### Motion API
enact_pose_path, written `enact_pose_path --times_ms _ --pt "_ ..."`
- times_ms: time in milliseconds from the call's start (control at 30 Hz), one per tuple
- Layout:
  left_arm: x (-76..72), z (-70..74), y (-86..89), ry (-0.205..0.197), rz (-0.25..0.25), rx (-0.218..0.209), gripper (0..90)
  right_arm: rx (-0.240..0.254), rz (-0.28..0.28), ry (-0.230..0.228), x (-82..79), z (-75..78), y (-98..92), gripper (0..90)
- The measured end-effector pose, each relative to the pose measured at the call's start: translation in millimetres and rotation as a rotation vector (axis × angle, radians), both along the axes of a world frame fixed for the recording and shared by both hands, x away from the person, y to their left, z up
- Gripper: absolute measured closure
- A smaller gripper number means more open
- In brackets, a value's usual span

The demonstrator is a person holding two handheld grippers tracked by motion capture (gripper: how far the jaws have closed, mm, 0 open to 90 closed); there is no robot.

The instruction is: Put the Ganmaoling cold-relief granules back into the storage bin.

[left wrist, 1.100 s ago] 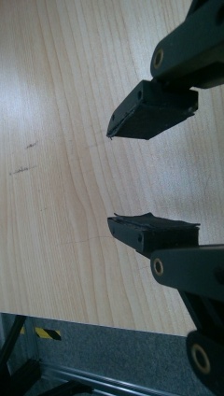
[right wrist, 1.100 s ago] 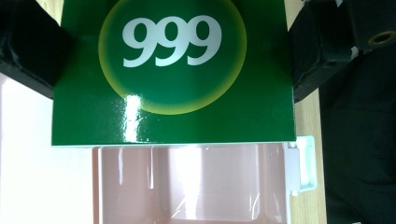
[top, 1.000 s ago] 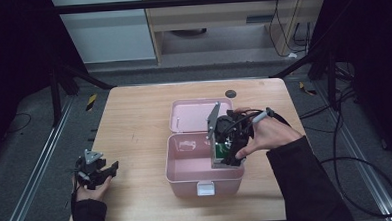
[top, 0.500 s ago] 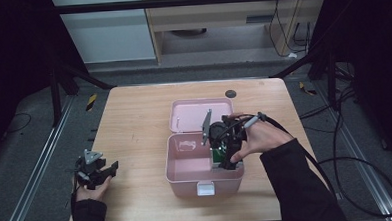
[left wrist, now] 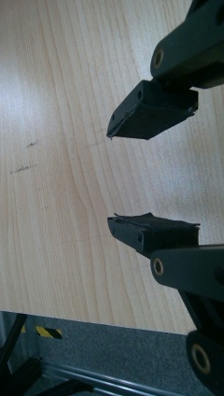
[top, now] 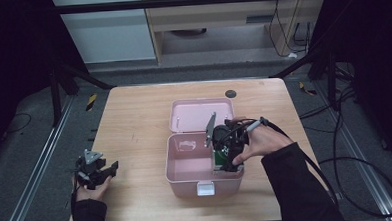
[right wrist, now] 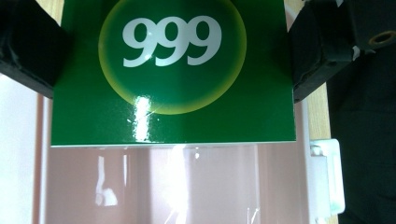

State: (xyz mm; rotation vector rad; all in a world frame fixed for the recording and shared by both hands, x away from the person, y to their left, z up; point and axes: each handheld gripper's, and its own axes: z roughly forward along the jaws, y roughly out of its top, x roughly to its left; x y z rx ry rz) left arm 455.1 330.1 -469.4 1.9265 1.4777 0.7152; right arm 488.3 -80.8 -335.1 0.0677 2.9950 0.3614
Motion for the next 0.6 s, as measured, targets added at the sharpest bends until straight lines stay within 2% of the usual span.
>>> enact_pose_path --times_ms 300,600 --pt "-0.3 0.3 0.3 -0.002 0.001 -0.001 49.0 -0.027 0.003 0.008 1.0 -8.1 5.9 5.7" --pt "-0.1 0.2 0.0 -0.002 0.000 0.000 49.0 -0.027 -0.005 0.022 2.1 -19.6 5.9 5.7"
